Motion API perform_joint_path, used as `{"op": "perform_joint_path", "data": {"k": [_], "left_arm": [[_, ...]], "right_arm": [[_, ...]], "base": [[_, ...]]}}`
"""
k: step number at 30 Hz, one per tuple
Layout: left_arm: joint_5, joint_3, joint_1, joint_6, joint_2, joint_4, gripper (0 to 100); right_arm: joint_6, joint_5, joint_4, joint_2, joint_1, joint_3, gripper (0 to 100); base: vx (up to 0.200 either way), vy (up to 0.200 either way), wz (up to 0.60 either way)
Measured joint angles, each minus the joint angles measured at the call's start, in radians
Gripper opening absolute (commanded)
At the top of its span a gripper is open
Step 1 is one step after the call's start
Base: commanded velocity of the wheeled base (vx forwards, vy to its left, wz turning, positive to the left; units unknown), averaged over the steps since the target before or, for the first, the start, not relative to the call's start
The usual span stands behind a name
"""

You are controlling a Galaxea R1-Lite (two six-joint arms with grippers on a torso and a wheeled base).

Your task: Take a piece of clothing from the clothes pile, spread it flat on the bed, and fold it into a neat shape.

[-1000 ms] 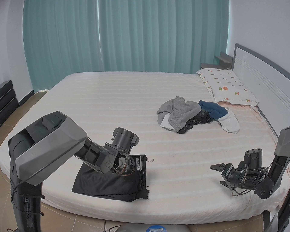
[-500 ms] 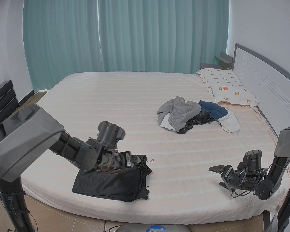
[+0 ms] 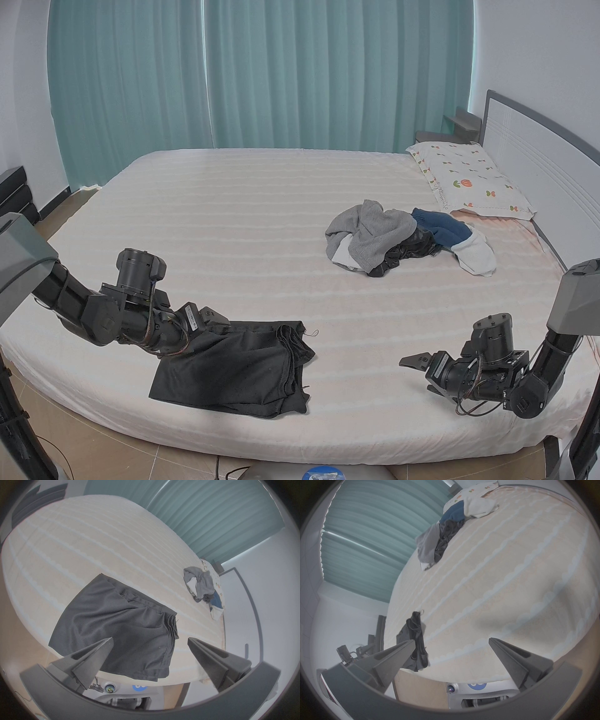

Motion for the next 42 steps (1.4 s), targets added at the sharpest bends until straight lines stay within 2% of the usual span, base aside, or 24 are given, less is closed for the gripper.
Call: {"op": "perform_joint_path", "data": {"k": [5,11,18,29,33,38,42], "left_arm": [[-0.039,0.02,0.052,-0.017,-0.001,-0.028,100],[-0.053,0.027,0.097,-0.024,0.007,-0.038,100],[-0.054,0.027,0.121,-0.024,0.033,-0.04,100],[-0.054,0.028,0.126,-0.025,0.063,-0.04,100],[-0.053,0.028,0.126,-0.024,0.07,-0.04,100],[-0.052,0.029,0.125,-0.022,0.076,-0.04,100],[-0.051,0.03,0.125,-0.021,0.083,-0.04,100]], "right_arm": [[-0.028,-0.021,0.131,0.014,0.045,-0.115,100],[-0.064,-0.044,0.215,0.037,0.09,-0.224,100],[-0.148,-0.085,0.224,0.072,0.134,-0.281,100],[-0.212,-0.091,0.226,0.106,0.153,-0.317,100],[-0.231,-0.106,0.226,0.122,0.147,-0.321,100],[-0.273,-0.158,0.224,0.141,0.132,-0.322,100],[-0.282,-0.167,0.224,0.154,0.127,-0.322,100]], "base": [[0.0,0.2,0.0],[0.0,0.2,0.0],[0.0,0.2,0.0],[0.0,0.2,0.0],[0.0,0.0,0.0],[0.0,0.0,0.0],[0.0,0.0,0.0]]}}
